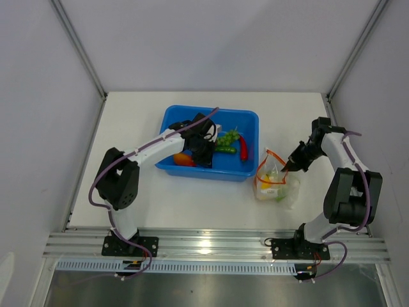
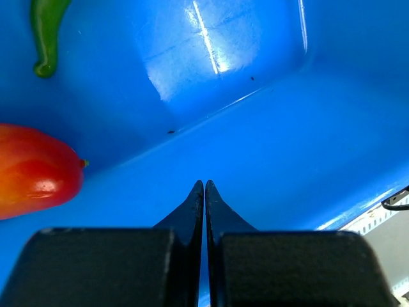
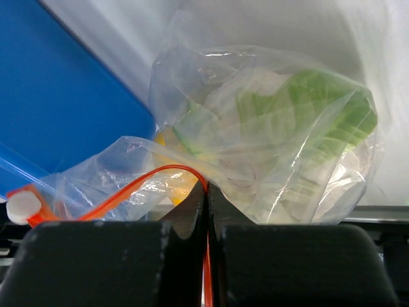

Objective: Place the food in the zip-top bag and seal the zipper
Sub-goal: Move the bin to the center of the board, then pick up the fake fruit from the bin.

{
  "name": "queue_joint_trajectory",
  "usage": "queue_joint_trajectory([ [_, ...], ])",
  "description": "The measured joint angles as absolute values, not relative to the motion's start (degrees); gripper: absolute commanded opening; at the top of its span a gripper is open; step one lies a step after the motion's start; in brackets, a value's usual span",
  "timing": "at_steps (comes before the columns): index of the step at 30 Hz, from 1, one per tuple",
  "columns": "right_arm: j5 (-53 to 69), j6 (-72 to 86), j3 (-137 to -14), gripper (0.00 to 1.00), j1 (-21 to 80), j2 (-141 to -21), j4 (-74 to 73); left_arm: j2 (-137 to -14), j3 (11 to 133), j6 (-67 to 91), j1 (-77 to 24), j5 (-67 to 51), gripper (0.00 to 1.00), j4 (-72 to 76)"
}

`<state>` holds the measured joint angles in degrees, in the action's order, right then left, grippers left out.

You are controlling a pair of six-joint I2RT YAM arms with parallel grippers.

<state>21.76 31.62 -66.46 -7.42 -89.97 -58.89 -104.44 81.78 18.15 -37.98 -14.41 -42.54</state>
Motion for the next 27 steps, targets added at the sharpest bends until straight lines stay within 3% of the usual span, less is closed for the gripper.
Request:
queue_joint_trajectory([
  [4,20.6,31.2,-69.0,0.00,-9.3,-91.5,-59.0,-104.9,83.3,17.9,-37.4,-12.6,0.01,-44.2],
  [5,20.3,31.2,-69.7,0.00,-9.8,-92.0,-59.3,-105.2,84.3,18.0,-37.2,-10.3,0.06,-44.9],
  [6,20.1,31.2,-70.4,0.00,-10.2,-92.4,-59.6,-105.6,85.3,18.0,-37.1,-7.5,0.19,-45.6],
  [7,19.9,31.2,-71.4,0.00,-10.5,-93.2,-60.0,-106.5,87.3,18.3,-36.7,-4.1,0.48,-47.2],
  [8,19.8,31.1,-72.4,0.00,-10.8,-94.0,-60.3,-107.5,89.4,18.7,-36.2,-0.8,0.55,-48.2],
  [14,20.2,31.0,-75.9,0.00,-11.1,-98.9,-60.4,-112.6,97.7,25.5,-30.4,9.0,0.62,-52.2],
  [18,20.6,31.1,-75.9,0.00,-10.3,-101.5,-60.0,-116.3,100.7,32.2,-28.7,12.6,0.82,-57.8],
  [21,20.7,31.2,-75.9,0.00,-9.2,-101.7,-59.7,-118.4,101.0,36.4,-28.9,14.0,0.90,-61.8],
  [27,20.7,31.6,-76.1,0.00,-7.3,-101.6,-58.4,-121.1,101.0,44.3,-28.9,14.9,0.93,-67.8],
])
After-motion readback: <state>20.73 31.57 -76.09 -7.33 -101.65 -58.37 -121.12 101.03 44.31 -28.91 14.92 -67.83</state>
